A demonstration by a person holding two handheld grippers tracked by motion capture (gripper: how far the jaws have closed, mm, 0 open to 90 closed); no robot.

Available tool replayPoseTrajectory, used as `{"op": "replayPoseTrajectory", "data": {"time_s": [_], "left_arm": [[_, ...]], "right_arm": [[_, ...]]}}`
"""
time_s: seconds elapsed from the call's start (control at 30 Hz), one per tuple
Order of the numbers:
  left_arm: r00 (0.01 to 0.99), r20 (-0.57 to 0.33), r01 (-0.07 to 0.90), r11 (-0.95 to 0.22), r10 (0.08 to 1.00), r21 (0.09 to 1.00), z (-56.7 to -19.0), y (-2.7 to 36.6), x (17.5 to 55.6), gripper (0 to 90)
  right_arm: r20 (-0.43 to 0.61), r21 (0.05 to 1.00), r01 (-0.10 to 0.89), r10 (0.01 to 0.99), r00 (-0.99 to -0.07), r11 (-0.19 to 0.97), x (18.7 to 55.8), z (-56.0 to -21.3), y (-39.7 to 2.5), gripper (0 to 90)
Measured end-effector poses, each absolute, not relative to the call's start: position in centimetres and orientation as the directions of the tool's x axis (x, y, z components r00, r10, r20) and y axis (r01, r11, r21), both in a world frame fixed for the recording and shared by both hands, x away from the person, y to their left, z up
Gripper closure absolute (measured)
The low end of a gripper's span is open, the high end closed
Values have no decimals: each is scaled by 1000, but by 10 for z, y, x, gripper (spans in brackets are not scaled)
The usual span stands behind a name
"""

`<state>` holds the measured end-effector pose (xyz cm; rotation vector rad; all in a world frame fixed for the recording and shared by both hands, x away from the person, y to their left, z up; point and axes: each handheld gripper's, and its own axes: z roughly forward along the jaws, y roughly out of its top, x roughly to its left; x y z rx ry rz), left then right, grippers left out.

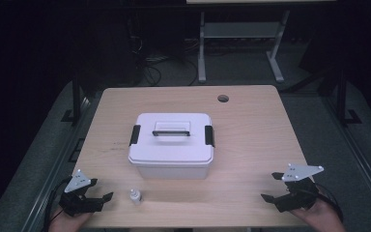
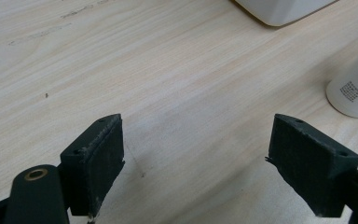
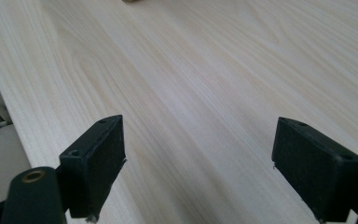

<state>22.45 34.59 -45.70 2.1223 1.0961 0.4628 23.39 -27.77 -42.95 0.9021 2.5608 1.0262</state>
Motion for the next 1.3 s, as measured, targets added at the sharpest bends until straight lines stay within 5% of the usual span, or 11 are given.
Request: {"op": "replayPoseTrajectory", "data": {"time_s": [1.3], "left_arm": [[582, -17, 566, -390, 813, 727, -454, 349, 222, 180]], "right_arm": [[-59, 589, 342, 461, -886, 732, 280, -354, -248, 194]]}}
